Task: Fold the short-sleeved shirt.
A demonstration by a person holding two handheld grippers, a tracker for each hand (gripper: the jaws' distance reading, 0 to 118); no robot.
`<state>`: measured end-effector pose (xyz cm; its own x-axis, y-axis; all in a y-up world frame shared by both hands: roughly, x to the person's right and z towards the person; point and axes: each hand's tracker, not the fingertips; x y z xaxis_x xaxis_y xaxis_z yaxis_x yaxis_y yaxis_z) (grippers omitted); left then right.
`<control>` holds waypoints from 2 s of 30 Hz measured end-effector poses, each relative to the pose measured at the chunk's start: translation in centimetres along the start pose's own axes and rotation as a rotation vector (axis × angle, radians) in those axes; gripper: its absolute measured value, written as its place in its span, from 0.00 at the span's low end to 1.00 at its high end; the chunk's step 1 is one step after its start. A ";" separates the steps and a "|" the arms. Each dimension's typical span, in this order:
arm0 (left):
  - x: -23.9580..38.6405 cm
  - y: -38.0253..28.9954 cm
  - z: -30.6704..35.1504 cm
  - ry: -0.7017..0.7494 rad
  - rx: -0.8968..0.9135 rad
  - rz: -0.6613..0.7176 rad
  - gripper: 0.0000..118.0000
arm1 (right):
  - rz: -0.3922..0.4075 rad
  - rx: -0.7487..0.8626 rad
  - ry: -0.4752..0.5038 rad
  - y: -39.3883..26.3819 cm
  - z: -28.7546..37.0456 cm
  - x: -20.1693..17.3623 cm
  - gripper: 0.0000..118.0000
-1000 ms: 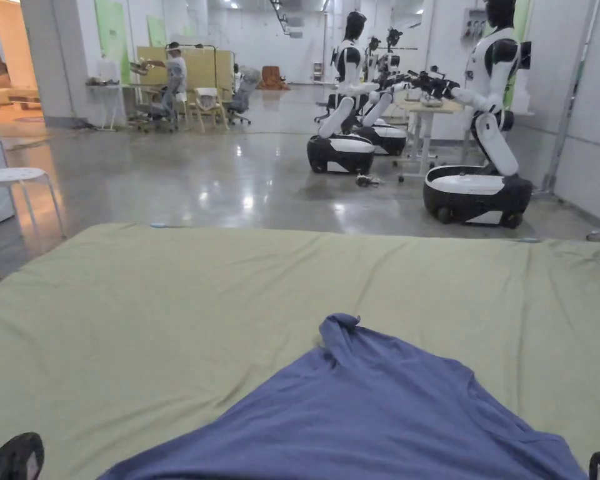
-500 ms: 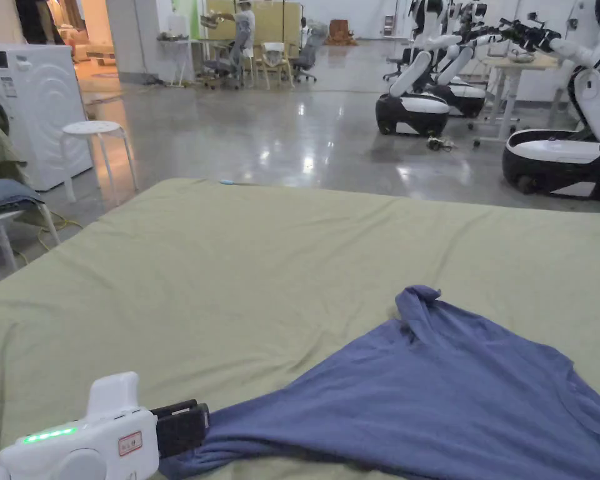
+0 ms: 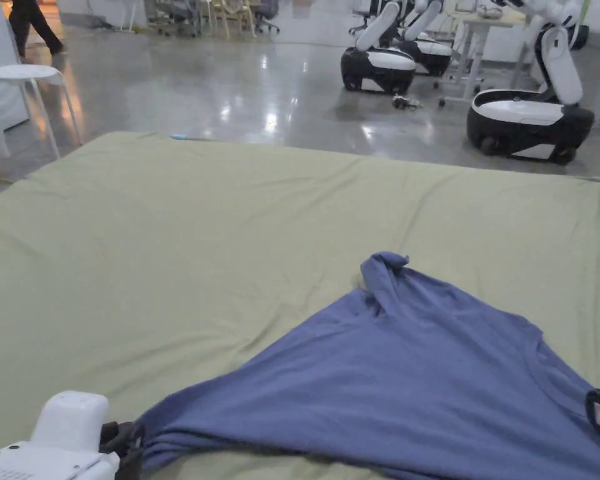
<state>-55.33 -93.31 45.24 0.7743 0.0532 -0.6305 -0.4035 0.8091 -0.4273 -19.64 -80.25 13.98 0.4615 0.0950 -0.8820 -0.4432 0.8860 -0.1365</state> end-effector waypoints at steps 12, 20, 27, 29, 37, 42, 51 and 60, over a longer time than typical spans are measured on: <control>-0.4 -0.2 -0.2 0.002 0.027 0.033 0.00 | -0.061 -0.339 -0.006 4.9 -31.1 10.8 0.93; -0.8 -1.5 -1.4 -0.030 -0.019 0.061 0.00 | -0.139 -0.416 -0.140 2.1 -39.1 13.7 0.58; -1.1 -1.9 -1.9 -0.055 -0.021 0.085 0.00 | -0.156 -0.405 -0.035 1.3 -37.8 11.2 0.03; -1.1 -1.6 -1.3 -0.050 -0.006 0.083 0.00 | -0.139 -0.387 -0.058 1.9 -36.4 10.9 0.03; -0.5 2.4 2.5 -0.083 0.120 0.080 0.00 | -0.163 -0.141 -0.078 7.2 -23.1 12.8 0.03; 0.1 7.6 5.7 -0.076 0.235 0.018 0.00 | -0.104 -0.058 -0.129 10.9 -11.7 14.5 0.03; 2.4 19.2 11.4 -0.088 0.397 -0.064 0.00 | -0.109 0.146 -0.274 16.4 7.1 17.1 0.03; 3.9 29.1 16.6 -0.098 0.508 -0.015 0.00 | -0.122 0.304 -0.368 21.1 14.5 17.2 0.03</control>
<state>-55.98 -59.87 41.11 0.8302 0.0739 -0.5525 -0.1230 0.9910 -0.0522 -9.89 -53.33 2.48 0.7611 0.0875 -0.6428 -0.1497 0.9878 -0.0428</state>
